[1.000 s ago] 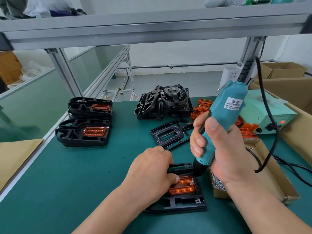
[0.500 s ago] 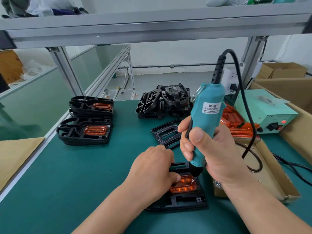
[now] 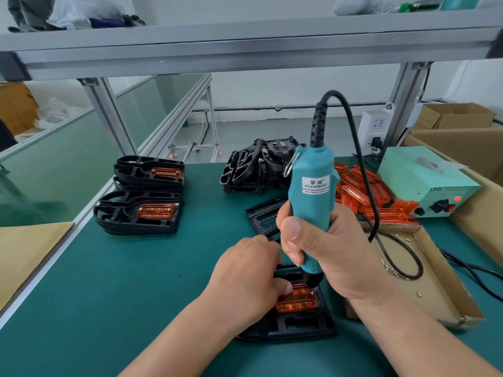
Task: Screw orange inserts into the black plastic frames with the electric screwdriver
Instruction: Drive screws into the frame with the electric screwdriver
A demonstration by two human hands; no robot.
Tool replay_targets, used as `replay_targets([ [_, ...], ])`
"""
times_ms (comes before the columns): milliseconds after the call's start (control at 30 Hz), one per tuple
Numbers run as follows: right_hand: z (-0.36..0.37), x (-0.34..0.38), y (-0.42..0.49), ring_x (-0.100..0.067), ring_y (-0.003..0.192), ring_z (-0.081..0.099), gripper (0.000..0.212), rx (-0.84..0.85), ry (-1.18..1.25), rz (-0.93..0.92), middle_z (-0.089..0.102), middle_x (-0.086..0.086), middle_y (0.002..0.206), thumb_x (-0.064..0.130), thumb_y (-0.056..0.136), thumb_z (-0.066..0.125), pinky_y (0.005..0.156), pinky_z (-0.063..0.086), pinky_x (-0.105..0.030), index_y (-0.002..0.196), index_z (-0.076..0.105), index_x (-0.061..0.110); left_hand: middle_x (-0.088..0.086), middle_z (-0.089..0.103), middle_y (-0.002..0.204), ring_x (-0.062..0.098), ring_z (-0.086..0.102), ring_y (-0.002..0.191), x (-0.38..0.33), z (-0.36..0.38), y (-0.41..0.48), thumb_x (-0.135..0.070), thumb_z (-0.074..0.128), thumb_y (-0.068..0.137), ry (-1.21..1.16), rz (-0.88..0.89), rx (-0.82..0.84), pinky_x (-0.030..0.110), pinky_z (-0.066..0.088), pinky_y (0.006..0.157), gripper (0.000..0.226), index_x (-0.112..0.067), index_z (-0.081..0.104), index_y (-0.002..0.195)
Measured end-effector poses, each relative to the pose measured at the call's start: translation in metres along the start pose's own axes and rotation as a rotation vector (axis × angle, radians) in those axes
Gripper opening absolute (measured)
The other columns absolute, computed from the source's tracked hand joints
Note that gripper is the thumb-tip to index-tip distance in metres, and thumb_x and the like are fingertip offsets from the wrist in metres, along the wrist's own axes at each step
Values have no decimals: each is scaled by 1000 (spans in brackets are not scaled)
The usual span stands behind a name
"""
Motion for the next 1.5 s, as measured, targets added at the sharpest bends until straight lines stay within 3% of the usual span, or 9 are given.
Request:
replay_targets([
  [300,-10,-1,0,-28,52,44,27,-70,34,-13,47,-14,60,32,95,75,56,44,-31,80,59,16,-13,50,98,16,54,97,0,1,0,-57,75,85,17,-17,-5,33,38,73,35,-31,55,97],
  [467,-8,-3,0,-26,52,45,33,-41,44,7,45,-16,58,31,94,75,56,45,-30,75,58,11,-13,56,103,16,58,102,0,1,1,-55,75,85,15,-7,-1,37,51,83,35,-31,60,106],
  [567,-9,-2,-2,-25,51,44,26,-7,64,11,44,-18,59,28,93,76,55,45,-31,79,61,12,-13,58,106,16,59,104,-1,-1,1,-54,75,85,11,-7,11,40,54,87,34,-34,62,109],
  [800,-11,1,-3,-19,51,48,43,-4,145,-10,51,-8,62,49,86,85,55,46,-28,93,66,11,-11,55,102,19,57,100,-4,-4,-1,-53,74,87,27,-24,34,40,52,84,34,-29,59,105],
  [1267,-13,5,-5,-24,50,50,40,-52,130,-64,53,-10,62,47,90,82,54,47,-30,94,68,10,-7,56,109,21,57,104,-8,-7,-1,-50,75,91,27,-22,36,39,50,85,36,-24,59,110],
  [1400,-16,4,-6,-25,49,50,29,-104,106,-77,53,-10,61,34,92,76,54,47,-30,93,67,7,-6,57,113,21,57,106,-7,-7,0,-50,74,91,19,-24,45,39,50,86,37,-24,59,113],
  [1500,-14,5,-7,-27,48,49,39,-40,101,-92,52,-12,60,45,89,83,54,46,-30,93,68,9,-7,57,112,20,57,106,-8,-7,1,-50,75,91,28,-18,53,37,49,84,37,-25,58,113],
])
Point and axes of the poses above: each hand's wrist, its own y-axis towards the middle knuckle, its own z-axis out of the palm, x = y × z, the point moved 1 cm from there along y, towards the middle knuckle
